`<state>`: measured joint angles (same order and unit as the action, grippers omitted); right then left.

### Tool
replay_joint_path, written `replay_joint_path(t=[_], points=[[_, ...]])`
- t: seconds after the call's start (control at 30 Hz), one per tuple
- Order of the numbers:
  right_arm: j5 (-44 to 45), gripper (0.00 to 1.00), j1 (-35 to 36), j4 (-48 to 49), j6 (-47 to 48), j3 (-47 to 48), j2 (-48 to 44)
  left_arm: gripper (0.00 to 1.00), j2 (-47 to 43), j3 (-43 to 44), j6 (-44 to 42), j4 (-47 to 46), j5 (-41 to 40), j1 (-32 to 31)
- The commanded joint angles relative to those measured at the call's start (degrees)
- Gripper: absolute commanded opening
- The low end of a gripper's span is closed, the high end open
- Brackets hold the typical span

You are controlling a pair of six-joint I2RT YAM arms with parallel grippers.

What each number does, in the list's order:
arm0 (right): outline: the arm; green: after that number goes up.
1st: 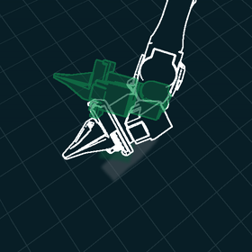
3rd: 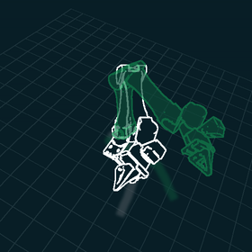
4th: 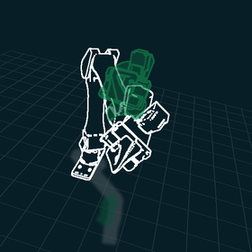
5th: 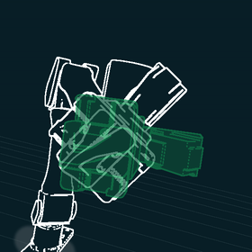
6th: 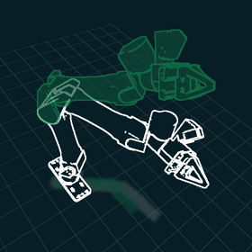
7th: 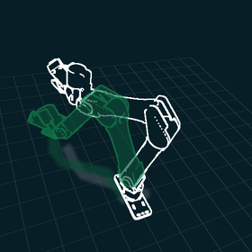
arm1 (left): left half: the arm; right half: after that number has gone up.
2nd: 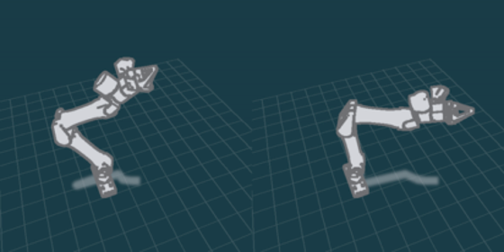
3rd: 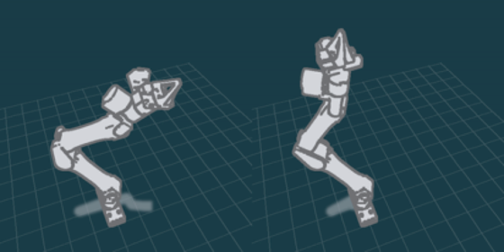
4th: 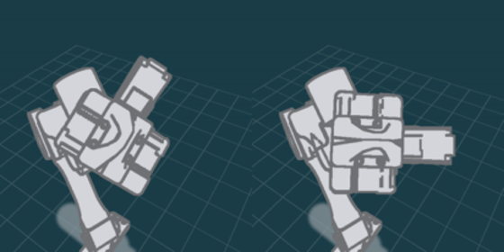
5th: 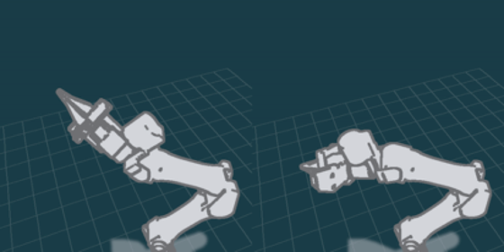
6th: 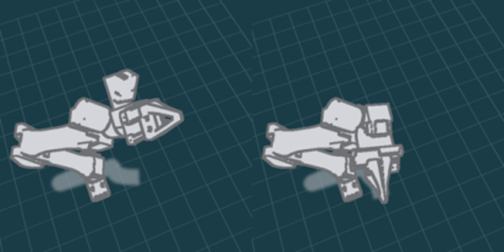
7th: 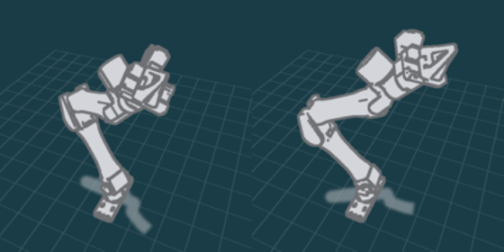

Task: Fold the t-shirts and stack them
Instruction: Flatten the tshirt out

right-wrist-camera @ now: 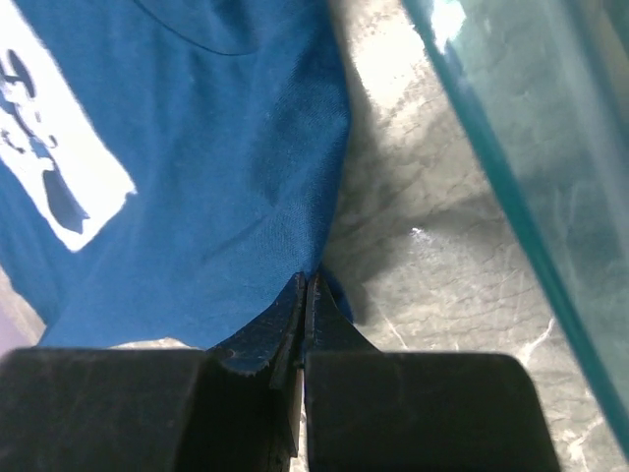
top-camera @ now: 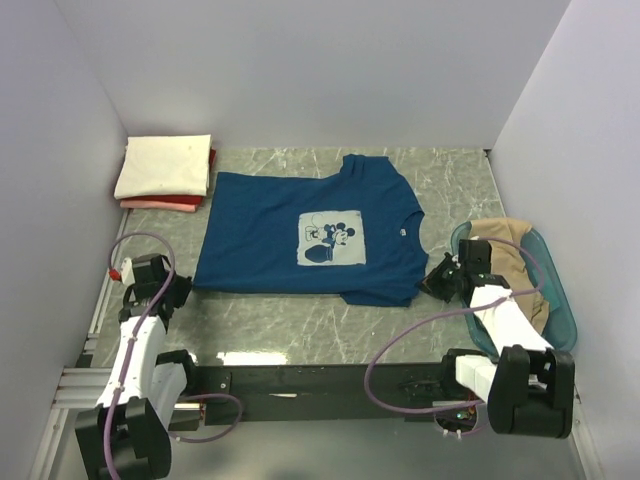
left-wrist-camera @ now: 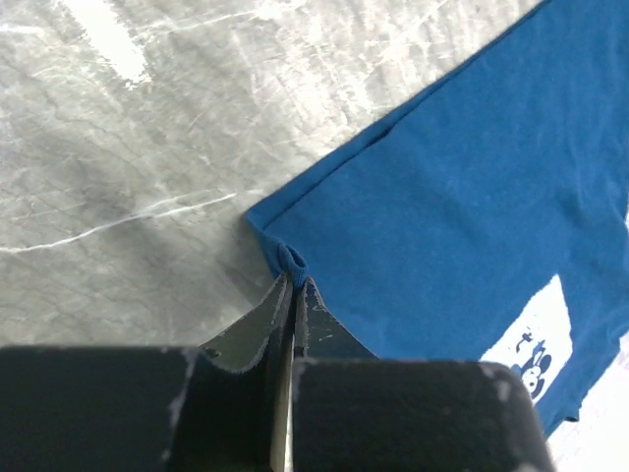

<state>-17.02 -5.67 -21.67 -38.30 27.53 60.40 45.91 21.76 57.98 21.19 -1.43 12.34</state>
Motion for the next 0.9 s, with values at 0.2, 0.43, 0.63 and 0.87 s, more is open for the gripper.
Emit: replay_joint_path(t=[0.2,0.43,0.63,0.87], points=[[-1.2,0.00,-0.6,5.1,1.7,7.3,8.1,0.06,6.1,1.7,1.1,-9.0,-2.9,-2.0],[-0.8,0.00,-0.4,7.3,-1.3,10.4,11.7,0.07,19.8,13.2,1.3,-9.0,-6.5,-7.8],[0.8,0.00,-0.4,8.5,-3.0,13.4,14.7,0.06,29.3,20.3,4.2,-9.6,-7.4,-9.6],[2.3,0.00,-0.5,9.4,-3.8,17.4,19.0,0.06,38.0,26.0,6.8,-8.3,-10.0,-10.3]])
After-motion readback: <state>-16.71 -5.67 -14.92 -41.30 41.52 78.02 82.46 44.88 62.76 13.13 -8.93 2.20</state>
